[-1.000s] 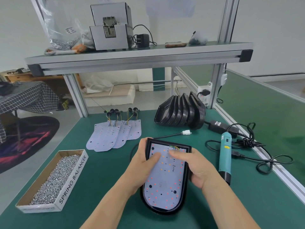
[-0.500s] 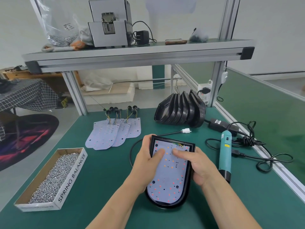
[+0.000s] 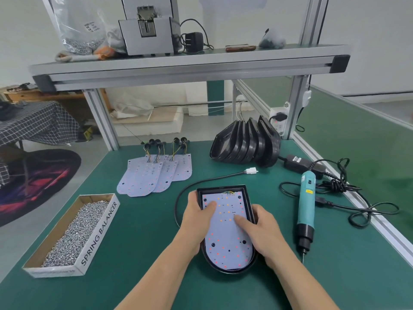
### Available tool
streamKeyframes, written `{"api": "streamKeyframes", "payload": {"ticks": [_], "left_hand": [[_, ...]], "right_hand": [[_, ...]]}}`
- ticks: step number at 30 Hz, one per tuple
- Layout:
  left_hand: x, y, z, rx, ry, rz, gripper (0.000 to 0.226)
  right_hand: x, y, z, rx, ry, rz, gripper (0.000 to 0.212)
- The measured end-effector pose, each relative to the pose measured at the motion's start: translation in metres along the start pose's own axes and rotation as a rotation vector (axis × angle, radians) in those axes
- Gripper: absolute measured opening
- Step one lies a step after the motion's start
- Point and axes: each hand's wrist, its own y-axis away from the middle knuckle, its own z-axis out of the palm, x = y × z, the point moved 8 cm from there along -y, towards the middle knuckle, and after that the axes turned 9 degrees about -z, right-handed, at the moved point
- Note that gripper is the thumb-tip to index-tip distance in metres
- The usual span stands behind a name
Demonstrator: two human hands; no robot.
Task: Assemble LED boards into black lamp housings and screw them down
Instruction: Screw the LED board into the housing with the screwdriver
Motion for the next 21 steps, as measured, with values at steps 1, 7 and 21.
{"api": "streamKeyframes", "payload": {"ticks": [1,7,21], "left_hand": [[0.001,-0.002,-0.001,0.001,-0.059,0.000,0.017],[0.016,-0.006,-0.041,0.107,-0.366,0.026,0.030],[0.035,-0.027,-0.277,0.638,-1.083,-0.183,0.015]], "right_hand": [[0.001,0.000,0.000,0.005,-0.012,0.008,0.017],[0.003,-0.003,0.001,0.009,-0.023,0.055,0.027],[0.006,-0.004,0.003,-0.011,0.010,0.065,0.017]]}}
